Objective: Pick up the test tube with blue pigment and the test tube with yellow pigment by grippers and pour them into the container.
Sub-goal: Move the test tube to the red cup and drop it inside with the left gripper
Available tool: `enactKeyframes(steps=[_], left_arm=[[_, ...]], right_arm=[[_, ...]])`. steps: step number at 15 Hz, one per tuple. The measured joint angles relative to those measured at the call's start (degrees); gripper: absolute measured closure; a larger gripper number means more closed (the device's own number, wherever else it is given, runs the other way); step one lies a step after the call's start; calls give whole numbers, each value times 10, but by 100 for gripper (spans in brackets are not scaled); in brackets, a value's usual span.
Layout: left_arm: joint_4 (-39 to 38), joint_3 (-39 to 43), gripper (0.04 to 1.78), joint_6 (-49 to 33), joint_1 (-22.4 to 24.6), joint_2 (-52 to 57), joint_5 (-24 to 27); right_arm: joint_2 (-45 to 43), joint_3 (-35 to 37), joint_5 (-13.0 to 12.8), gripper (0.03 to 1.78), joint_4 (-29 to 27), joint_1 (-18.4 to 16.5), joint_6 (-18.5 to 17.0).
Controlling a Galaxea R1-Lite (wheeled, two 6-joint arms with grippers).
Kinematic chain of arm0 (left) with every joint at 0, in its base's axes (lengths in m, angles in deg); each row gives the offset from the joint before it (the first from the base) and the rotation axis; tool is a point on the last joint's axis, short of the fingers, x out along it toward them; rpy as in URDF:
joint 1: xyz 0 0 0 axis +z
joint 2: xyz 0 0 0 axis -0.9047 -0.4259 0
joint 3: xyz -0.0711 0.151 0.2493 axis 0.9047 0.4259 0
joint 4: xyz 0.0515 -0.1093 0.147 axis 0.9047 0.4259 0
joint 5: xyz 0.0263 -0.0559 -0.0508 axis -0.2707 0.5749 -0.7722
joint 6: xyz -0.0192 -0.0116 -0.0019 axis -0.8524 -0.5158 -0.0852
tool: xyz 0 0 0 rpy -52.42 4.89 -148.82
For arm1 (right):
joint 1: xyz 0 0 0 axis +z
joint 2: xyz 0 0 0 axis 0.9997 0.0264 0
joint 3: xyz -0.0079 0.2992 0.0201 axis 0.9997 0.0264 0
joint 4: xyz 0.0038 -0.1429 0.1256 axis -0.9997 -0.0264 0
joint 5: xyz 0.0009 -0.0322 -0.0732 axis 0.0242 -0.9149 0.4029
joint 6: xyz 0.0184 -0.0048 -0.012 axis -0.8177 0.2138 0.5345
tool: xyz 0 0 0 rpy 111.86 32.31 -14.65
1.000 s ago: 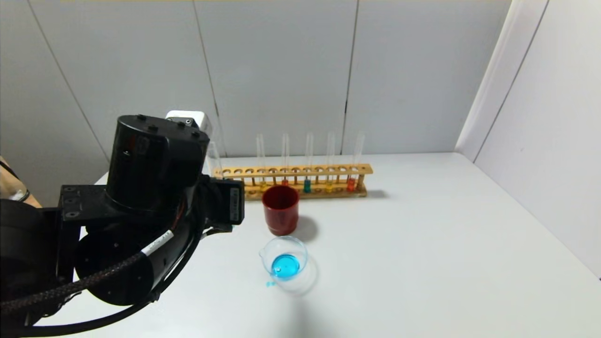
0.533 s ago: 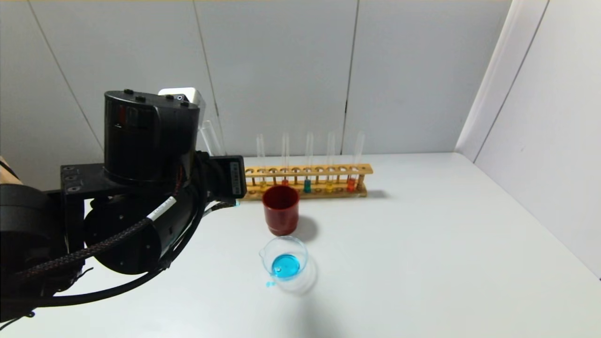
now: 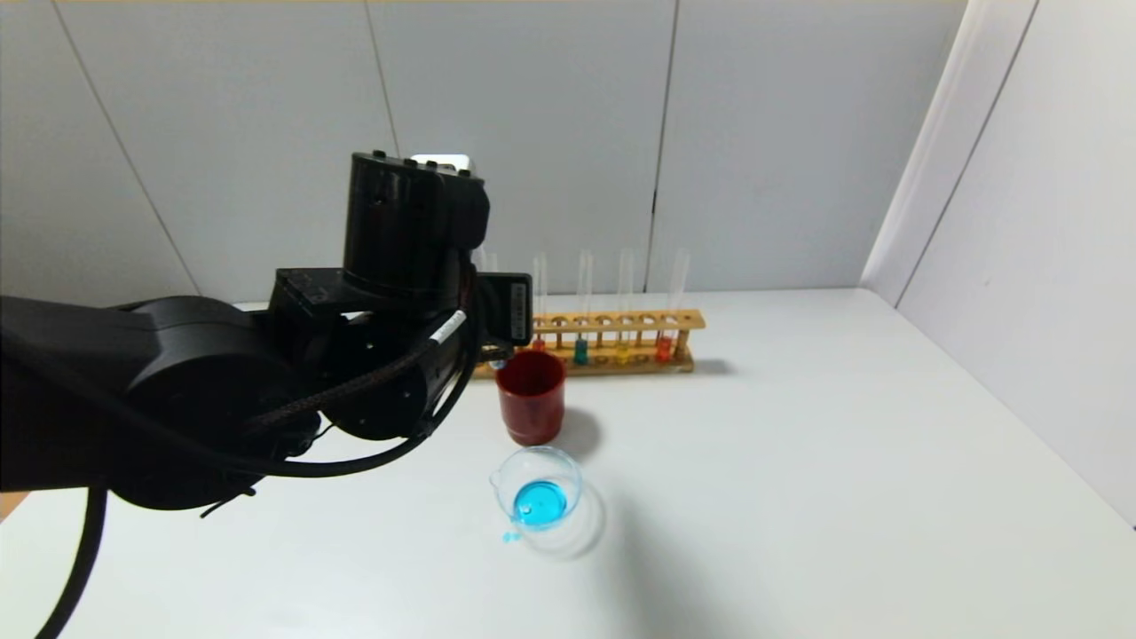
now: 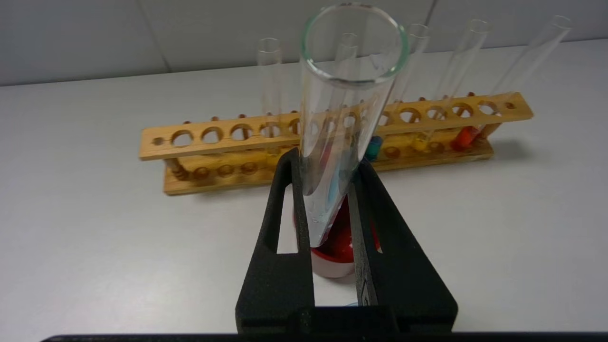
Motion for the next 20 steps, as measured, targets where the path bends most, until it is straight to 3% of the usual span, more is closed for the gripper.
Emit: enactKeyframes(steps=[20], left_arm=[[-49, -19, 155, 0, 8, -135, 45]], right_arm=[[0, 0, 0, 8, 0, 0, 0]])
